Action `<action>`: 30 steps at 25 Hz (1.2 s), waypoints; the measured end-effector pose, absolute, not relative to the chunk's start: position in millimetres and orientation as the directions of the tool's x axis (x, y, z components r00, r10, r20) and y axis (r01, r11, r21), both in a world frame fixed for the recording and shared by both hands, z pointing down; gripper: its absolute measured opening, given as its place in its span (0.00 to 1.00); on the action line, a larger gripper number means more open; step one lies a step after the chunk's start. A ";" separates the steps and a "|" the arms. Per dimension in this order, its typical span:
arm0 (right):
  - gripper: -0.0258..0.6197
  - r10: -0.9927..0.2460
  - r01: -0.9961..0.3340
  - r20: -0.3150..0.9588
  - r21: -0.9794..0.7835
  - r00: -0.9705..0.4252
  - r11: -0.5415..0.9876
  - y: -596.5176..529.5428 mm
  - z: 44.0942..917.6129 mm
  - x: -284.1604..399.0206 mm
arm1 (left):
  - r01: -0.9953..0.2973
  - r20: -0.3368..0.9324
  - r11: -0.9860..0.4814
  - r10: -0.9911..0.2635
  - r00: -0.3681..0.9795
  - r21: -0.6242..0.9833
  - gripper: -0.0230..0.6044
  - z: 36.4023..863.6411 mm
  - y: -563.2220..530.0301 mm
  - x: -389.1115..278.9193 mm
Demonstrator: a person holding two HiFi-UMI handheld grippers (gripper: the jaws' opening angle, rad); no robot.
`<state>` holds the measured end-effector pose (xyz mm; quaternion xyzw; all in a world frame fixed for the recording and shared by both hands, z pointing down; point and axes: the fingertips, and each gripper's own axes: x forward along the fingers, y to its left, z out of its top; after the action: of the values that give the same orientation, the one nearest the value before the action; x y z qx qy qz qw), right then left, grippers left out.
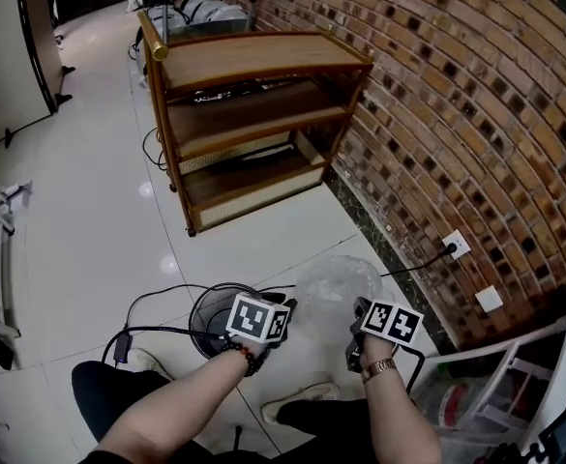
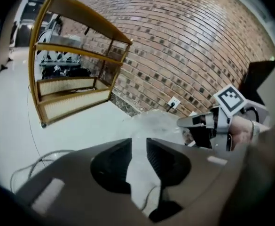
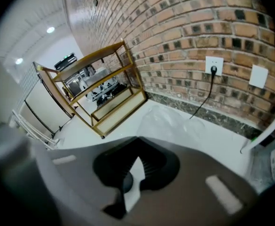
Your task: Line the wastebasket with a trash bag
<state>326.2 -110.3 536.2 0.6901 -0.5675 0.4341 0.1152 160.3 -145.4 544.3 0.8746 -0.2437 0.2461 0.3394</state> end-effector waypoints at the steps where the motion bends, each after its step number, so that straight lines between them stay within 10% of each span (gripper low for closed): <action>1: 0.04 -0.697 -0.887 0.717 -0.339 -0.026 -0.315 -108.8 527.3 323.5 | -0.595 0.587 -0.614 -0.251 0.770 0.518 0.17 545.9 -144.4 159.2; 12: 0.04 -0.792 -0.937 0.598 -0.332 -0.118 -0.111 -78.6 433.3 285.3 | -0.518 0.481 -0.206 -0.206 0.852 0.830 0.34 567.0 -149.4 141.4; 25: 0.04 -0.798 -0.942 0.524 -0.296 -0.298 0.158 -40.7 356.6 240.1 | -0.540 0.540 -0.344 -0.105 0.835 0.768 0.43 588.5 -153.7 109.8; 30: 0.04 -0.785 -0.939 0.526 -0.272 -0.327 0.209 -34.7 347.9 236.6 | -0.572 0.579 -0.428 -0.130 0.805 0.700 0.15 579.3 -147.1 84.1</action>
<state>236.6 -34.7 347.9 0.5634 -0.7653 0.2792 0.1380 84.1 -147.1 579.3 0.8144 -0.2155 0.2258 0.4892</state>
